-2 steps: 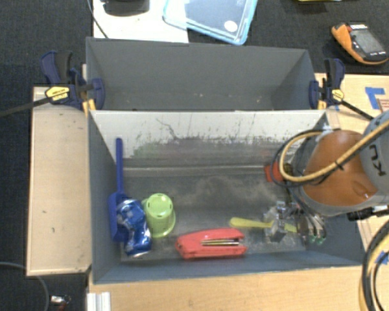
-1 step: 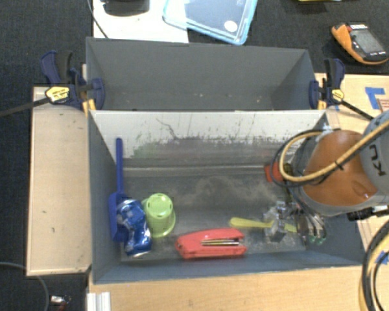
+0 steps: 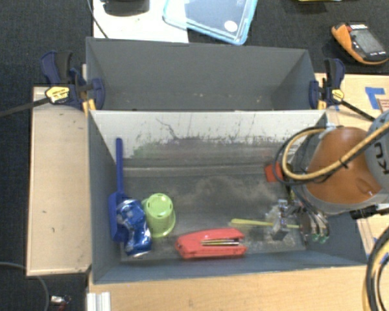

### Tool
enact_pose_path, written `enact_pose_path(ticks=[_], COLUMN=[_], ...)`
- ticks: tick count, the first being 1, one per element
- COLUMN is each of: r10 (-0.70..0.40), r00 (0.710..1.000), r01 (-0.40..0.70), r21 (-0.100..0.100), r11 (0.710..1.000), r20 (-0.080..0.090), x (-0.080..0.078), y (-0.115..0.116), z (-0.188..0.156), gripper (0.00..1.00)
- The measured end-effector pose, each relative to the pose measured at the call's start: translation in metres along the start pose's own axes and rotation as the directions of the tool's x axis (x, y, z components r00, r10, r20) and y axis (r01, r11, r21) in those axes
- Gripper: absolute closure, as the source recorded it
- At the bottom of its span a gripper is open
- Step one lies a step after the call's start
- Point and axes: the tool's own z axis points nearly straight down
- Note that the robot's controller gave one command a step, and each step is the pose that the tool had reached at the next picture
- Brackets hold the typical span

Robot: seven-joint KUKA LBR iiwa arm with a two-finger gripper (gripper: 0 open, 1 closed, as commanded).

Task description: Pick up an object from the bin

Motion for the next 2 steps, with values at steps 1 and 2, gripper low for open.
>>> enact_pose_path(ticks=[1, 2], r10=[-0.001, -0.002], r00=[1.0, 1.0], r01=[0.001, 0.002], r21=[0.0, -0.001], r11=[1.0, 1.0], r20=[0.003, 0.001], x=[-0.001, 0.0], y=[0.0, 0.0], z=[-0.023, -0.062], gripper=[1.0, 1.0])
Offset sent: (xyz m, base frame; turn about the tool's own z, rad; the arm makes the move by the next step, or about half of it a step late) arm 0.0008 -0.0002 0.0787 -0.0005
